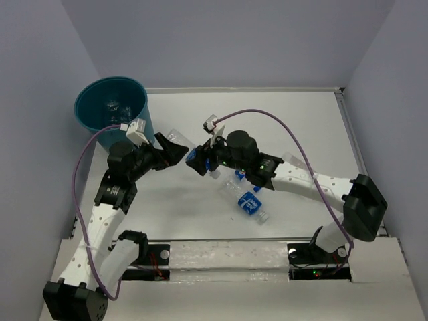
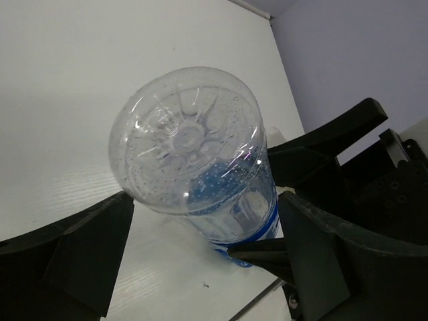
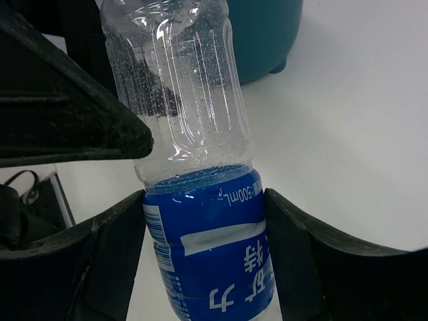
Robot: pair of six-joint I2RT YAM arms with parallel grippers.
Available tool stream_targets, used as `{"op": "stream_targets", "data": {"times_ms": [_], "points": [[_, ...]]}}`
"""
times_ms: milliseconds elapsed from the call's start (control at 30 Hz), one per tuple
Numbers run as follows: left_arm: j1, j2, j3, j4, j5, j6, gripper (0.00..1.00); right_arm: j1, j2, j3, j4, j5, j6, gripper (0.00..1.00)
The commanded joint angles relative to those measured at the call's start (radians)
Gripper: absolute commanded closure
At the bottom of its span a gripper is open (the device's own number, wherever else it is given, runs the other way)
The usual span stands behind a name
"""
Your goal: Put the plastic bottles in the bin
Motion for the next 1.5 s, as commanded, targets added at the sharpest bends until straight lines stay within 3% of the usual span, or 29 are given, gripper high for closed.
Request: {"op": "stream_targets", "data": {"times_ms": [0,67,200,300,333,400,467,533,667,767,867,1133,1300,1400,1433,1467], "points": [[-0.031,-0.031,0.015,0.141,0.003,-0.032,0.02,0.007,-0.075,-0.033,0.177,-0.097,0.095,0.62],[-0.051,-0.037,0.018,0.152,-0.013,-0.042,0.11,0.007,-0.090,-0.065,0.206,-0.102,0.124,0.62],[-0.061,-0.055,0.018,0.159,-0.062,-0.046,0.47,0.007,-0.126,-0.081,0.200,-0.105,0.130,0.59],[-0.061,-0.070,0.026,0.179,-0.113,-0.051,0.62,0.007,-0.147,-0.092,0.179,-0.117,0.126,0.57],[-0.061,-0.069,0.031,0.182,-0.122,-0.049,0.69,0.007,-0.153,-0.096,0.173,-0.118,0.126,0.55],[-0.062,-0.061,0.055,0.189,-0.148,-0.040,0.74,0.007,-0.178,-0.107,0.128,-0.114,0.123,0.38],[-0.061,-0.049,0.113,0.172,-0.184,-0.008,0.75,0.007,-0.231,-0.124,0.044,-0.080,0.107,0.23],[-0.062,-0.031,0.161,0.155,-0.217,0.018,0.75,0.007,-0.288,-0.163,-0.007,-0.015,0.083,0.16],[-0.062,0.028,0.307,0.121,-0.319,0.082,0.75,-0.002,-0.428,-0.242,-0.209,0.137,0.058,0.16],[-0.061,0.106,0.460,0.118,-0.488,0.141,0.75,-0.012,-0.465,-0.254,-0.442,0.251,0.089,0.17],[-0.058,0.173,0.560,0.110,-0.640,0.182,0.74,-0.012,-0.455,-0.283,-0.547,0.288,0.133,0.17],[0.028,0.287,0.686,0.126,-0.912,0.283,0.74,-0.012,-0.431,-0.351,-0.602,0.346,0.186,0.17],[0.070,0.298,0.654,0.172,-1.095,0.394,0.73,-0.012,-0.363,-0.317,-0.650,0.362,0.198,0.17],[0.077,0.304,0.612,0.202,-1.103,0.403,0.61,-0.012,-0.301,-0.286,-0.674,0.372,0.193,0.17],[0.077,0.305,0.606,0.196,-1.095,0.394,0.38,-0.012,-0.269,-0.265,-0.677,0.353,0.192,0.17],[0.077,0.311,0.594,0.193,-1.086,0.388,0.24,-0.012,-0.258,-0.260,-0.677,0.337,0.190,0.17]]}}
